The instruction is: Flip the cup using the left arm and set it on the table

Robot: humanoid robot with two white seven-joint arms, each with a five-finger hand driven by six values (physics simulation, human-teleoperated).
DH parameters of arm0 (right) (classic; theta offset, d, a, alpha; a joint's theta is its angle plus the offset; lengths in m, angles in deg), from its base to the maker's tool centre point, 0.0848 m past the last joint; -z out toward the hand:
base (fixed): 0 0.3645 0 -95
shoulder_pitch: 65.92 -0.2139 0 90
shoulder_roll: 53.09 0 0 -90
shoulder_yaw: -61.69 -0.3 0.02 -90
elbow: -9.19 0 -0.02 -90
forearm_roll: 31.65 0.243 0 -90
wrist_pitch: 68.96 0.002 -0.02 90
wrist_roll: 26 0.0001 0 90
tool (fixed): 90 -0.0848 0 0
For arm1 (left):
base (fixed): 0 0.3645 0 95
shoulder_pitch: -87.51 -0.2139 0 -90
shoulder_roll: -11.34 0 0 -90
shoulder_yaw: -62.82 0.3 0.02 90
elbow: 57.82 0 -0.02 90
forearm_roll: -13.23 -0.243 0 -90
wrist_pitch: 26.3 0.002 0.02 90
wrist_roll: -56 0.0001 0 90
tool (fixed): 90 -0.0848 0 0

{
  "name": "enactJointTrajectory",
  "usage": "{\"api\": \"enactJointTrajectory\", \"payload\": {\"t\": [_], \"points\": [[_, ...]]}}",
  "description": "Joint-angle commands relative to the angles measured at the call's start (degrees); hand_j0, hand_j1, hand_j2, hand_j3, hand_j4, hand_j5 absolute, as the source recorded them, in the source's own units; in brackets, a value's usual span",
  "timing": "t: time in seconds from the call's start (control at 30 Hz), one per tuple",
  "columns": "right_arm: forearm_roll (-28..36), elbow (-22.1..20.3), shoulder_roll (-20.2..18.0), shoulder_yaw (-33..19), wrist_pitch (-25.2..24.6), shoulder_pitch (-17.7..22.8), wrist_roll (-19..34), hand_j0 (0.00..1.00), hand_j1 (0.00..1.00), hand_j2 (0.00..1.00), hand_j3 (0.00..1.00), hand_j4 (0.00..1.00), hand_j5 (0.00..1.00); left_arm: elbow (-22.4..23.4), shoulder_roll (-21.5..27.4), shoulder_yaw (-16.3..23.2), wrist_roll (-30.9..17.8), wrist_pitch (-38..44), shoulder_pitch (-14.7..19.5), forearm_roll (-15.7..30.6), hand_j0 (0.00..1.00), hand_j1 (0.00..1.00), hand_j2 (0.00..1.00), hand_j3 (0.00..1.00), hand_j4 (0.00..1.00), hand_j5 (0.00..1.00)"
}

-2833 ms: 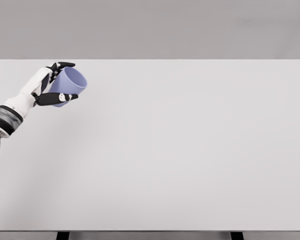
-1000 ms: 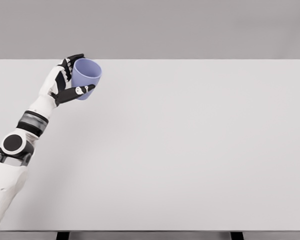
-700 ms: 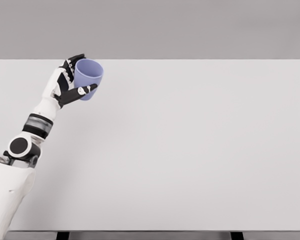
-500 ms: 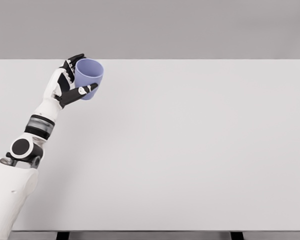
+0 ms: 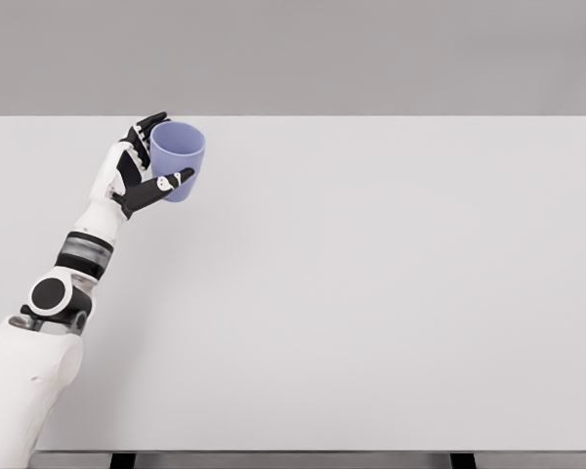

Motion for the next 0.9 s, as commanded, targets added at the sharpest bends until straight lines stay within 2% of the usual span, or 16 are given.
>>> {"api": "enactJointTrajectory", "payload": {"t": [0.0, 0.7, 0.77, 0.87], "points": [[0.0, 0.0, 0.0, 0.0, 0.0, 0.0, 0.0, 1.0, 1.0, 1.0, 1.0, 1.0, 1.0, 0.2, -0.6, -0.5, 0.0, 0.0, 0.0, 0.1, 0.82, 0.82, 0.82, 0.82, 0.82, 0.82], [0.0, 0.0, 0.0, 0.0, 0.0, 0.0, 0.0, 1.0, 1.0, 1.0, 1.0, 1.0, 1.0, 2.5, -1.7, -0.7, 0.0, -0.5, -0.4, 0.0, 0.85, 0.85, 0.85, 0.85, 0.85, 0.85], [0.0, 0.0, 0.0, 0.0, 0.0, 0.0, 0.0, 1.0, 1.0, 1.0, 1.0, 1.0, 1.0, 2.7, -1.7, -0.7, 0.0, -0.5, -0.4, 0.0, 0.9, 0.9, 0.9, 0.9, 0.9, 0.9], [0.0, 0.0, 0.0, 0.0, 0.0, 0.0, 0.0, 1.0, 1.0, 1.0, 1.0, 1.0, 1.0, 2.8, -1.7, -0.7, 0.0, -0.5, -0.4, 0.0, 0.9, 0.9, 0.9, 0.9, 0.9, 0.9]]}}
